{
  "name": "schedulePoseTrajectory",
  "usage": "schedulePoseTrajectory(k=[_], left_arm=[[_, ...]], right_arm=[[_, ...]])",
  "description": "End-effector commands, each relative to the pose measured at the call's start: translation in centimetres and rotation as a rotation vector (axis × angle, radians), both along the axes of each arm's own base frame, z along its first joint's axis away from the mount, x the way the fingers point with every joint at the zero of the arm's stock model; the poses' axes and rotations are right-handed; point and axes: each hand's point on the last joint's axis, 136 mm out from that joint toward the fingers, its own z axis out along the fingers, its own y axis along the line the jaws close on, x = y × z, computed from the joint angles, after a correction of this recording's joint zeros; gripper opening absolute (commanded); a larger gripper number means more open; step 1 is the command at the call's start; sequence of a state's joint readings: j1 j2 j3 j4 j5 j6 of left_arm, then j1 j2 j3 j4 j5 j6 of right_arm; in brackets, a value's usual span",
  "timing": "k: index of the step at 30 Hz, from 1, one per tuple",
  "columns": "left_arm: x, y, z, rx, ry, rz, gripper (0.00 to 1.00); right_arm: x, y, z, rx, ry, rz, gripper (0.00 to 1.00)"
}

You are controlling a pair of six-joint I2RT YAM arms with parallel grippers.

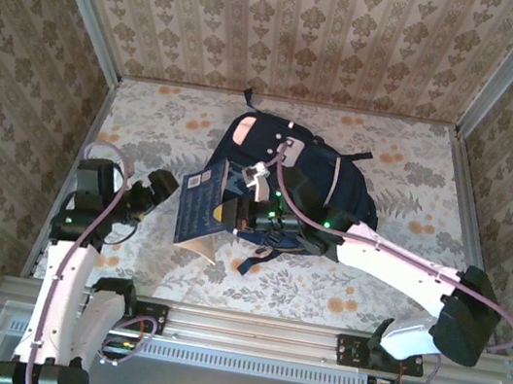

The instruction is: Pack the student bag

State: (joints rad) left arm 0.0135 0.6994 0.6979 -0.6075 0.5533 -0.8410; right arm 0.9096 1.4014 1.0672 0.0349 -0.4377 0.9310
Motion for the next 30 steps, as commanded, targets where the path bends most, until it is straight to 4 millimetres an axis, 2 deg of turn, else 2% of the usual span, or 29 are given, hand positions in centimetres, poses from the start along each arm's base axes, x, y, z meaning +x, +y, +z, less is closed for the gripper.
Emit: schedulePoseTrajectory(k=[1,5,8,10,13,16,21,25,27,30], left_arm=[[1.1,-3.2,2.6,-0.316,-0.058,-0.068,1.00],[1.7,-4.0,3.3,-0.397,-0.087,-0.059,1.00],[1.7,-4.7,3.8,-0.419,-0.109,-0.063,0.95],[1.7,-5.1,3.9,-0.440,-0.118,-0.058,0.89],[1.9,-5.5,3.6,-0.474,-0.113,-0.051,0.72],[2.0,-5.7,3.7,-0.492,-0.122,-0.048,0.51],[1.9,-5.4,4.5,-0.483,-0.148,-0.038,0.16],[1.8,-5.4,5.0,-0.456,-0.153,-0.046,0.06],[2.1,-5.0,5.1,-0.430,-0.161,-0.017,0.01],[2.4,-4.6,5.3,-0.398,-0.169,0.003,0.00]], right_arm=[[-0.1,-0.3,4.1,0.171,-0.030,-0.009,0.00],[-0.3,-0.5,4.4,0.225,-0.017,-0.003,0.00],[-0.3,-0.5,4.6,0.268,-0.005,-0.001,0.00],[-0.4,-0.2,4.6,0.299,0.009,0.013,0.00],[-0.3,0.2,4.4,0.340,0.041,0.027,0.00],[-0.3,0.1,4.2,0.345,0.048,0.024,0.00],[0.1,-0.6,2.5,0.271,0.040,-0.022,0.01],[0.7,-2.1,0.6,0.172,0.021,-0.098,0.11],[1.1,-2.9,0.1,0.140,0.010,-0.135,0.31],[1.7,-4.8,-0.3,0.075,-0.017,-0.229,0.56]])
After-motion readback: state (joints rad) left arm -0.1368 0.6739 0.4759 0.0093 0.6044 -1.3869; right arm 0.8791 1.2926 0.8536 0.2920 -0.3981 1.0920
